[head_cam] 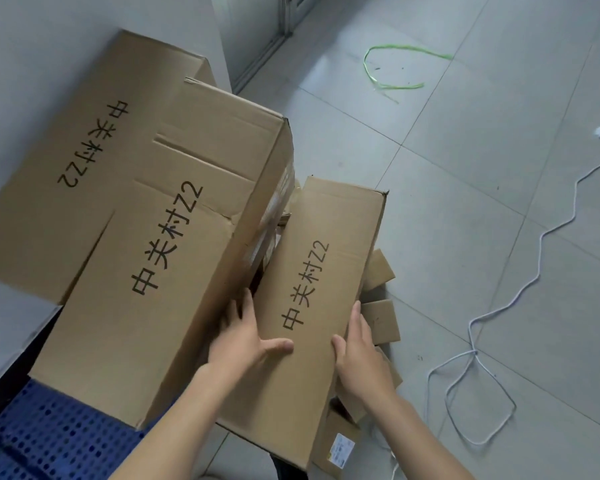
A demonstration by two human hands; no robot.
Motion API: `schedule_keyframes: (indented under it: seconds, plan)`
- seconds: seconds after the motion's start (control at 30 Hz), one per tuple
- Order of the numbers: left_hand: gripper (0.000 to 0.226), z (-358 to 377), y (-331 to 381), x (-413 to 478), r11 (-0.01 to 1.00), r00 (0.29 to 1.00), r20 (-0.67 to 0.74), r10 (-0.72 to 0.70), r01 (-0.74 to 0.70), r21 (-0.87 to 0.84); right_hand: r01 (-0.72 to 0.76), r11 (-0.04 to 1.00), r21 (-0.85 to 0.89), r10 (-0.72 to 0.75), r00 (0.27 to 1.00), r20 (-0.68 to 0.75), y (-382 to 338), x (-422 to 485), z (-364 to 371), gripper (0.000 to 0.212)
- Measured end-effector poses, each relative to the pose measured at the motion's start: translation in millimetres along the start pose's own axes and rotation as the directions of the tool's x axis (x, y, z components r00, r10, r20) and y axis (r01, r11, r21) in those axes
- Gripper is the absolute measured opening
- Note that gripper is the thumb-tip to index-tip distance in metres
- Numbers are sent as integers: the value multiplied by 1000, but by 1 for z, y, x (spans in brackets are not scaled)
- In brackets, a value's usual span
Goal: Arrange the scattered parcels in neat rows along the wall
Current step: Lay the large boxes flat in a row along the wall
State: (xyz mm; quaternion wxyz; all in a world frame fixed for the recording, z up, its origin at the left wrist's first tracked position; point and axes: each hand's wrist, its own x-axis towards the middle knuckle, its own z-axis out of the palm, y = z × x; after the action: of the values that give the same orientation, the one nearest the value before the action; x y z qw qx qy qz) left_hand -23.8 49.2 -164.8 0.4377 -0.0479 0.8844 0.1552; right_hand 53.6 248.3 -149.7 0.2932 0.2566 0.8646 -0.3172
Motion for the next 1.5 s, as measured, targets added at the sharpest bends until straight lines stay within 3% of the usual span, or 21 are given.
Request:
schedule_keyframes:
  seconds: [0.1, 0.23, 0.43, 0.57, 0.73, 0.9, 1.1, 1.27, 1.5]
  plan:
    - [146, 11, 20, -7, 983, 993, 71, 94, -81, -167, -53, 977, 208, 52, 999, 8, 4, 4, -15, 91]
    - [140, 37, 48, -33, 957, 975, 35, 219, -208, -200, -209, 918, 337, 217, 976, 16, 14, -7, -22, 114]
    - [132, 52, 63, -88, 895, 936, -45, 349, -347, -281, -236, 874, 424, 362, 899, -246, 31, -69, -27, 116]
    - [130, 32, 66, -143, 842, 892, -113, 437, -450, -299, -153, 899, 410, 332, 849, -412, 10, -131, -48, 113]
    - [128, -30, 41, -255, 746, 838, -313, 448, -543, -386, 34, 955, 295, 144, 816, -560, -63, -238, -91, 108]
    - [129, -78, -41, -404, 672, 803, -526, 282, -556, -489, 253, 959, 129, -123, 779, -615, -157, -384, -95, 110]
    - [126, -82, -188, -533, 631, 742, -670, -33, -505, -589, 507, 862, 12, -431, 746, -508, -246, -512, -13, 112]
    - [123, -50, -301, -581, 593, 677, -670, -304, -416, -690, 649, 760, 21, -617, 732, -288, -284, -556, 91, 113]
    - [130, 41, -408, -583, 495, 618, -514, -595, -223, -840, 655, 755, -27, -651, 754, 90, -280, -561, 233, 115]
